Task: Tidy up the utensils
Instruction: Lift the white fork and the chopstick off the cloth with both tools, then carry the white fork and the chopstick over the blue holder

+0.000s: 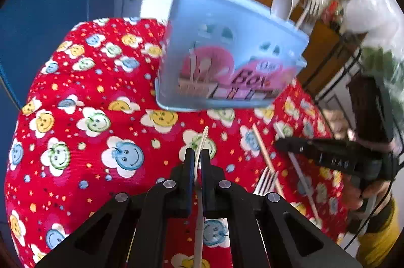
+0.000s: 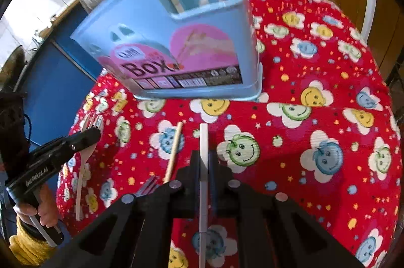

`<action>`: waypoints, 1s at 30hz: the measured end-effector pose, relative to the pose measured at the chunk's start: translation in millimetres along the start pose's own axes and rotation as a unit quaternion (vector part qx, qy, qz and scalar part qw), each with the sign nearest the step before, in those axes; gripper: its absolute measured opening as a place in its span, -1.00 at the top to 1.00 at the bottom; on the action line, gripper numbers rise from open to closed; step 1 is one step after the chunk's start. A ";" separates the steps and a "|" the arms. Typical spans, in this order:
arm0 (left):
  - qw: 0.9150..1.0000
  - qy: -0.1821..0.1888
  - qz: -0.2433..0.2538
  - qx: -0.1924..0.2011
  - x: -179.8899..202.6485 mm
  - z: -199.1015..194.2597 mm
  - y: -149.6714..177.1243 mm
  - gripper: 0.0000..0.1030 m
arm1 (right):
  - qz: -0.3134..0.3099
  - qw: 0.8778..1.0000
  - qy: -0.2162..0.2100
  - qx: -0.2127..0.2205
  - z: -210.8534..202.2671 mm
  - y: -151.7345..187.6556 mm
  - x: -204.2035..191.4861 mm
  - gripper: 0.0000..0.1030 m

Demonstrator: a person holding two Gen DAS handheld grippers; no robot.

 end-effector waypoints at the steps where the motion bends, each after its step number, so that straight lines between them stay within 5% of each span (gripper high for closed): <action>1: 1.000 0.003 -0.004 0.008 1.0 -2.9 -1.7 0.92 | -0.004 1.000 -0.001 0.010 -6.4 0.0 -1.3 0.84; 19: 0.985 0.009 0.007 0.171 35.1 -70.2 -71.5 0.92 | -0.025 0.976 0.004 0.218 -120.7 -47.1 -18.3 0.84; 30: 0.971 0.027 0.012 0.239 57.8 -75.7 -133.0 0.92 | -0.035 0.964 0.007 0.263 -139.5 -87.6 -22.6 0.84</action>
Point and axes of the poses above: each gripper's, at about its wrist camera, not at the fingertips, and z roughly the way its jaws point, x to its right, y to its underside, the point moved 6 cm from there along z, roughly the way its jaws point, and after that the axes turned 4 degrees about y, right-handed, at the moved point
